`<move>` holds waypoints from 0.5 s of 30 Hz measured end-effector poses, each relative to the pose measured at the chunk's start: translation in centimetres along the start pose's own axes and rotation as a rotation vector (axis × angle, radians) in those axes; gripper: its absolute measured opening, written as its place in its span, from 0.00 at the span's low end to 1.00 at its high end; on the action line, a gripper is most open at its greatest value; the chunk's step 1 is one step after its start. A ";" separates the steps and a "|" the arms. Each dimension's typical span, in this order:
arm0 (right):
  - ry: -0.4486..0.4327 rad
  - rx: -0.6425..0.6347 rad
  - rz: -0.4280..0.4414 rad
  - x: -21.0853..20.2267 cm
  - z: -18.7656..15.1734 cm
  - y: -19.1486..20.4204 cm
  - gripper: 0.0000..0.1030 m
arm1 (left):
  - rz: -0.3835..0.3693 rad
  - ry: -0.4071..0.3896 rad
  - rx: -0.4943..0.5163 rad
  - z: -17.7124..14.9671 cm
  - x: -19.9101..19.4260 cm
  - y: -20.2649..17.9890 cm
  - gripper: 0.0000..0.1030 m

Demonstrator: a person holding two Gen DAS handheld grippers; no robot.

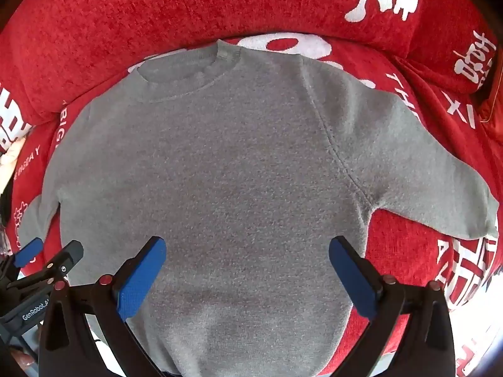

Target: Fold small clothes

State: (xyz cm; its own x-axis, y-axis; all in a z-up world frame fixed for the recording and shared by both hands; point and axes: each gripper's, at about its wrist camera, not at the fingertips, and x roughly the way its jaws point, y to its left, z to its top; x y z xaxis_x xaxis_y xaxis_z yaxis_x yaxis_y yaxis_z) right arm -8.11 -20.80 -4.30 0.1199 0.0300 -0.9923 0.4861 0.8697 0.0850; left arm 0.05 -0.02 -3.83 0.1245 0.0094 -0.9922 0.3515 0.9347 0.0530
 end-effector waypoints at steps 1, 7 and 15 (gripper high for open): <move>0.000 0.001 0.004 0.0 0.0 0.0 1.00 | 0.002 -0.001 0.001 0.0 0.0 0.0 1.00; -0.007 -0.016 -0.005 0.0 -0.2 0.0 1.00 | 0.004 -0.005 0.012 -0.2 -0.2 -0.1 1.00; -0.019 -0.017 -0.019 -0.1 0.0 -0.2 1.00 | 0.005 -0.001 0.011 -0.4 -0.1 -0.3 1.00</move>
State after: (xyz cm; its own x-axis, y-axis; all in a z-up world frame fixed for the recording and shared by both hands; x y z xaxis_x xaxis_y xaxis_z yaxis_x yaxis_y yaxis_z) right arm -8.22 -21.00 -4.24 0.1272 0.0046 -0.9919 0.4739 0.8782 0.0648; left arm -0.40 -0.14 -3.75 0.1277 0.0140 -0.9917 0.3610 0.9307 0.0596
